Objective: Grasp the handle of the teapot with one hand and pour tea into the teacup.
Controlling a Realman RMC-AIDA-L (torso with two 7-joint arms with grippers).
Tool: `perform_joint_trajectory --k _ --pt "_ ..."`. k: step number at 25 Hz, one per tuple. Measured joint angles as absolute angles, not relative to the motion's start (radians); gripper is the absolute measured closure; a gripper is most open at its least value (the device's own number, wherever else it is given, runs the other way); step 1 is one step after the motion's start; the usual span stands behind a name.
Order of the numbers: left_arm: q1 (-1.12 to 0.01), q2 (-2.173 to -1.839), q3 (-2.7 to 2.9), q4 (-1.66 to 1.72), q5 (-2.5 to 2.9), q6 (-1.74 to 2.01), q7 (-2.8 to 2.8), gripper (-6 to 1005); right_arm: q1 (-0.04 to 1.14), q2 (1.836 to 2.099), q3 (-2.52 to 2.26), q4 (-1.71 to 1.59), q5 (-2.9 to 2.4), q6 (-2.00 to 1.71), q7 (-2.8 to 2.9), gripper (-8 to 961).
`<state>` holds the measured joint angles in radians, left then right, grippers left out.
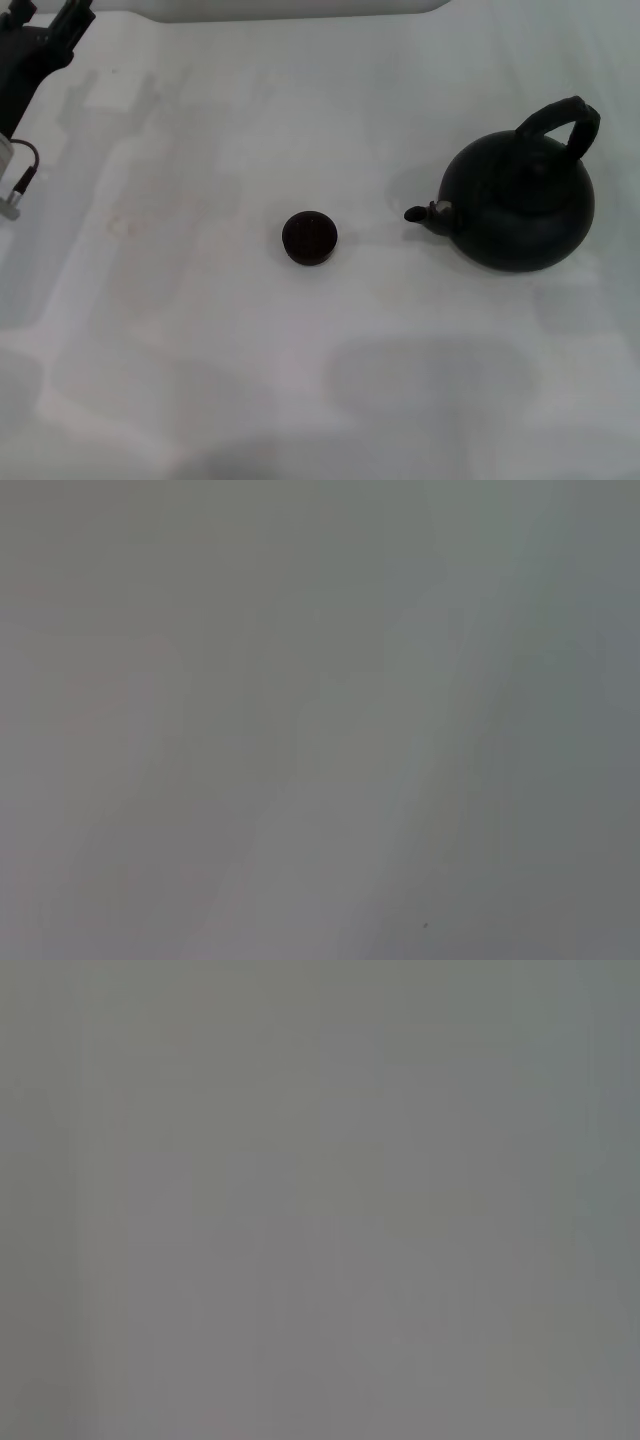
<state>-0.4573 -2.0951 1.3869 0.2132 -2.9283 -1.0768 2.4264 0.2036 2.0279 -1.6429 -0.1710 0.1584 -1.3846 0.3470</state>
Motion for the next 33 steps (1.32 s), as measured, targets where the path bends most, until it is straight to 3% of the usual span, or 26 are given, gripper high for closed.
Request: perform_joint_trajectory --k 33 --pt "-0.473 -2.094 1.387 0.202 -2.928 -1.077 2.426 138 0.206 2.028 -1.665 -0.173 0.156 -1.367 0.357 77"
